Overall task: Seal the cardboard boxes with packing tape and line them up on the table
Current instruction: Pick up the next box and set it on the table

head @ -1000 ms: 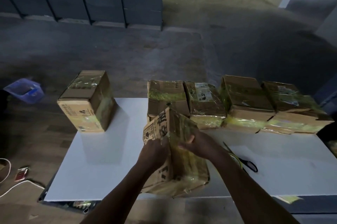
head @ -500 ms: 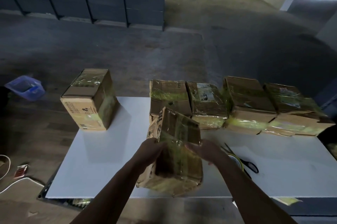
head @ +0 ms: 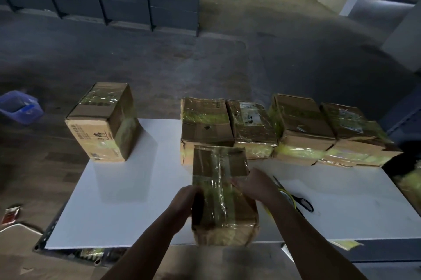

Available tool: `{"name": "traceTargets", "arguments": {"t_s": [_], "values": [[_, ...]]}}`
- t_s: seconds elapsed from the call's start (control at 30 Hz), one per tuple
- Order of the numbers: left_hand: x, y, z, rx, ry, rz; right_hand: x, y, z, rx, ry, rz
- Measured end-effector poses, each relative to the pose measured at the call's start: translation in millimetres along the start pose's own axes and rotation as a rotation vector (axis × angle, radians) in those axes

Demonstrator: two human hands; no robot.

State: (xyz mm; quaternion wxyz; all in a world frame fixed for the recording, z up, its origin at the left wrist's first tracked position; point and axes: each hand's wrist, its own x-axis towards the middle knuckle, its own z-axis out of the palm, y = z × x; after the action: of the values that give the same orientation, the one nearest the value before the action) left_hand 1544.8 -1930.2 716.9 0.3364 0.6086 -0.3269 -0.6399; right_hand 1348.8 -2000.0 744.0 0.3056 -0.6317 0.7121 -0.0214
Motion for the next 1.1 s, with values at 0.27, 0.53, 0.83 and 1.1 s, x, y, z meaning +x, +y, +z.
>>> {"name": "traceTargets", "arguments": {"t_s": [0.27,0.53,0.83,1.1], "values": [[14,2,2,-0.220,-0.007,-0.084,-4,2,-8,0.015,0.150,-0.018],[27,5,-17,0.279,0.510,0.095,-3,-21,-15,0.178,0.105,-0.229],[21,25,-35,0.333,0.157,-0.059,16,6,23,0.198,-0.055,0.002],[16,18,-49,0.247,-0.021,-0.051,14,-3,24,0.297,-0.112,-0.013]]}}
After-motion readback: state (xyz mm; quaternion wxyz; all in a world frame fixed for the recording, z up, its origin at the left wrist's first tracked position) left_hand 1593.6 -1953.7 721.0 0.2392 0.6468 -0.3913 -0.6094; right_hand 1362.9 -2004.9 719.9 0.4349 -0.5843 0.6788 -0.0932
